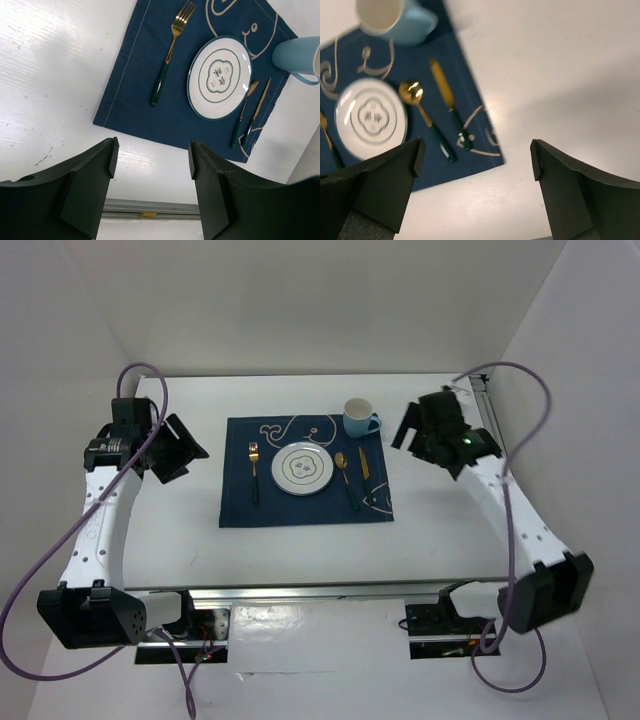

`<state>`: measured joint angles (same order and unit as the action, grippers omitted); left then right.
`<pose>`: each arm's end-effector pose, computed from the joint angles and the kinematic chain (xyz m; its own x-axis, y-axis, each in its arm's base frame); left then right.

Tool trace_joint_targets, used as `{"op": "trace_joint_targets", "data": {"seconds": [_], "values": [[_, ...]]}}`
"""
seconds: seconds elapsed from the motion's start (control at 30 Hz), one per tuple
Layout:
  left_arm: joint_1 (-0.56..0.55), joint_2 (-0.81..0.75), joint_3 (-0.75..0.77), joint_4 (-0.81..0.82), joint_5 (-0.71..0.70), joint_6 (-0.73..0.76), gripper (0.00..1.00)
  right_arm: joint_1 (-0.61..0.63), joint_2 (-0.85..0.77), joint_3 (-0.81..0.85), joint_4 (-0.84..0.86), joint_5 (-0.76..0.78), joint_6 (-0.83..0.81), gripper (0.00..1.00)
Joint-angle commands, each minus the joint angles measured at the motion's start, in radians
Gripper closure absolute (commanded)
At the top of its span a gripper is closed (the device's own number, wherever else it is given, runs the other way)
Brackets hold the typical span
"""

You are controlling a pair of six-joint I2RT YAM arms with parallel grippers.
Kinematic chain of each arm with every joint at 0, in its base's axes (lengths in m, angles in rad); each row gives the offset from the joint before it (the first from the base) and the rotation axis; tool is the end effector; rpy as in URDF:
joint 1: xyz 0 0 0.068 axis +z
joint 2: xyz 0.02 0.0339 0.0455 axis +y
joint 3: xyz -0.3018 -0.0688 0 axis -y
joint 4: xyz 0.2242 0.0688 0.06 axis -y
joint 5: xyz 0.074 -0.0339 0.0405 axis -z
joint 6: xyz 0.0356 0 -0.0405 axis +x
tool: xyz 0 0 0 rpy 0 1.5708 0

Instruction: Set the dinner table for one person

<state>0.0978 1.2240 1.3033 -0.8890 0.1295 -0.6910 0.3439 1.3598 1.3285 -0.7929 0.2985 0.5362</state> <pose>0.2110 0.0161 0.3958 -0.5501 -0.6890 -0.4719 -0.4656 0.7221 -0.5116 0.2447 0.0765 0.3823 -0.6626 0.2813 -0.6941 0.2376 0.9579 0.1614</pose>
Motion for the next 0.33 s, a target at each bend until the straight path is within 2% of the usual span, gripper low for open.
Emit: {"op": "trace_joint_targets", "data": {"seconds": [0.0,0.13,0.3], "values": [[0.006,-0.034,0.051,0.009,0.004,0.031,0.25,-0.089,-0.163,-0.095,-0.055,0.131,0.151,0.0],[0.006,-0.052,0.051,-0.011,0.004,0.042,0.25,-0.144,-0.307,-0.204,-0.055,0.131,0.177,0.0],[0.006,-0.072,0.033,-0.011,0.013,0.042,0.25,-0.163,-0.433,-0.255,-0.055,0.152,0.163,0.02]]}}
